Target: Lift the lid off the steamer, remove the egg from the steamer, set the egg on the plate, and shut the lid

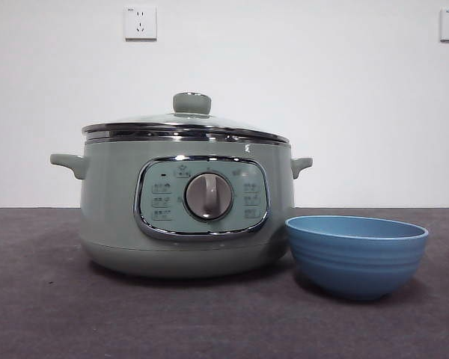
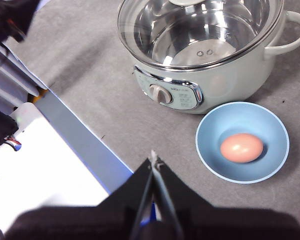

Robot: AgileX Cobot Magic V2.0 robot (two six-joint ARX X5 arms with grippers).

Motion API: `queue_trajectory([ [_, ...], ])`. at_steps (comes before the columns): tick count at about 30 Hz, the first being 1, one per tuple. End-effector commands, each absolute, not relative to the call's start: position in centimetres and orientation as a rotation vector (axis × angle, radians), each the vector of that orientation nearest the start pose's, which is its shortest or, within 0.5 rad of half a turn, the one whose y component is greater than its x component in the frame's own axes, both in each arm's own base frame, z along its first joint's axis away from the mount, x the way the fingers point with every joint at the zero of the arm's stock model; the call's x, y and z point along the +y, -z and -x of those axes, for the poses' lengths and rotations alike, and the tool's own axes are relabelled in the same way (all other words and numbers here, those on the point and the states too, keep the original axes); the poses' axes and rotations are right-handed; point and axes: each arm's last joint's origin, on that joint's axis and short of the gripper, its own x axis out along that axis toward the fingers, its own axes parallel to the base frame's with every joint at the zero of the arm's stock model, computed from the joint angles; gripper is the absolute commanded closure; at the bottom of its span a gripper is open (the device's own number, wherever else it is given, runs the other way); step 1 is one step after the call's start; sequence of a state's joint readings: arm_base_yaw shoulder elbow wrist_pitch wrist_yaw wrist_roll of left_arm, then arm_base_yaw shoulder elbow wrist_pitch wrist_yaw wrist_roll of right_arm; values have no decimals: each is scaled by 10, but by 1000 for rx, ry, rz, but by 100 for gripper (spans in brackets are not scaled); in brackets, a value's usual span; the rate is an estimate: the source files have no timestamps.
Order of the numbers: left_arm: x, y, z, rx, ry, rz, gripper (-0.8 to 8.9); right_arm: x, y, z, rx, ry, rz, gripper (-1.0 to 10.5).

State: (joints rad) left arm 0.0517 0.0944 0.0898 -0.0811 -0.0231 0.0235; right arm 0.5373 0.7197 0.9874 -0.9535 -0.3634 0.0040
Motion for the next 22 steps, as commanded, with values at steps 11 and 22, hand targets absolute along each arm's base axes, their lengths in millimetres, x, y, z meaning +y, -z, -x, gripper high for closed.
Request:
queue_trajectory([
  [11,6,-147,-95,193,-78,38,816,68,-341,-94,705,-860,54,946],
  [22,6,-147,-95,190,-83,81,817,68,-341,-94,705,-860,54,946],
])
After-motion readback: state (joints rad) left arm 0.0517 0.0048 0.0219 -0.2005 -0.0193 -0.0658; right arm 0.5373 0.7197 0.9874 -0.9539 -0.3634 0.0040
